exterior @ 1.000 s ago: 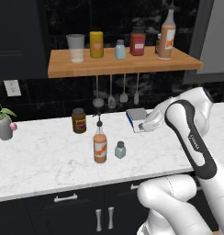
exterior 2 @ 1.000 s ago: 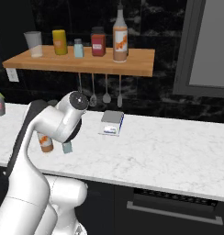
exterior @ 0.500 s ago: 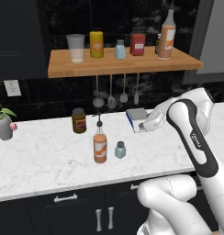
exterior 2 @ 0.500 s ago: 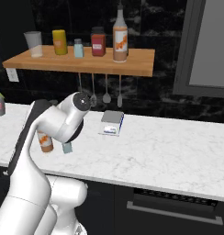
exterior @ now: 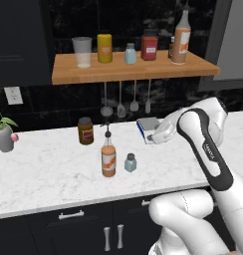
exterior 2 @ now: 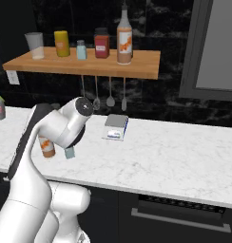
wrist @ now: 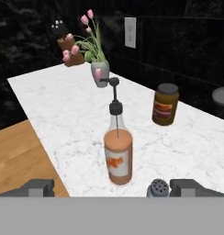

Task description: Put the shaker and condiment bottle from the counter next to their counterparts in the cabinet.

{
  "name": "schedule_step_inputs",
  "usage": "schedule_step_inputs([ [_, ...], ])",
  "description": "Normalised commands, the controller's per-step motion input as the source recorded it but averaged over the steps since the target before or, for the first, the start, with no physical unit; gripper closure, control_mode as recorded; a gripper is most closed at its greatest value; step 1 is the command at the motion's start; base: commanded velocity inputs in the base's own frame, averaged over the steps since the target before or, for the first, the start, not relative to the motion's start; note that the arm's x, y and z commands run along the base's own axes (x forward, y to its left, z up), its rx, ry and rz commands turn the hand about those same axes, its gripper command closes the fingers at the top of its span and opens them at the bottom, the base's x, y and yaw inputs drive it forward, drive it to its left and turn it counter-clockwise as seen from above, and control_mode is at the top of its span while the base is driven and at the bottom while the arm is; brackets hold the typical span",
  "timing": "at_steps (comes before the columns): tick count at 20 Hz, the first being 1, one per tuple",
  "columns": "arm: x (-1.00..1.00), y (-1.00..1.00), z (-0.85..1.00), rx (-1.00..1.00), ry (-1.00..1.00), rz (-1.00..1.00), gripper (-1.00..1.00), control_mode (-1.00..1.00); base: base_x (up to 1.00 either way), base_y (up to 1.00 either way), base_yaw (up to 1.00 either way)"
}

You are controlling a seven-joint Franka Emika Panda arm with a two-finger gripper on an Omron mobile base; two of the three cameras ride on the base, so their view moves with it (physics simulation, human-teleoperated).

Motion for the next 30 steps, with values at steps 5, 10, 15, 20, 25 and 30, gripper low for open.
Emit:
schedule_step_inputs([
  [5, 0.12, 0.23, -0.1, 0.0, 0.0, 0.04, -1.0, -1.0, 0.0, 0.0, 0.0],
  [10, 0.02, 0.29, -0.06, 0.0, 0.0, 0.06, -1.0, -1.0, 0.0, 0.0, 0.0],
  [15, 0.05, 0.11, 0.0, 0.01, 0.0, 0.06, -1.0, -1.0, 0.0, 0.0, 0.0],
  [20, 0.33, -0.08, -0.02, 0.01, 0.0, 0.0, -1.0, -1.0, 0.0, 0.0, 0.0],
  [25, 0.35, 0.04, -0.07, 0.0, 0.0, 0.0, -1.0, -1.0, 0.0, 0.0, 0.0],
  [30, 0.43, 0.3, -0.06, -0.01, 0.02, 0.0, -1.0, -1.0, 0.0, 0.0, 0.0],
])
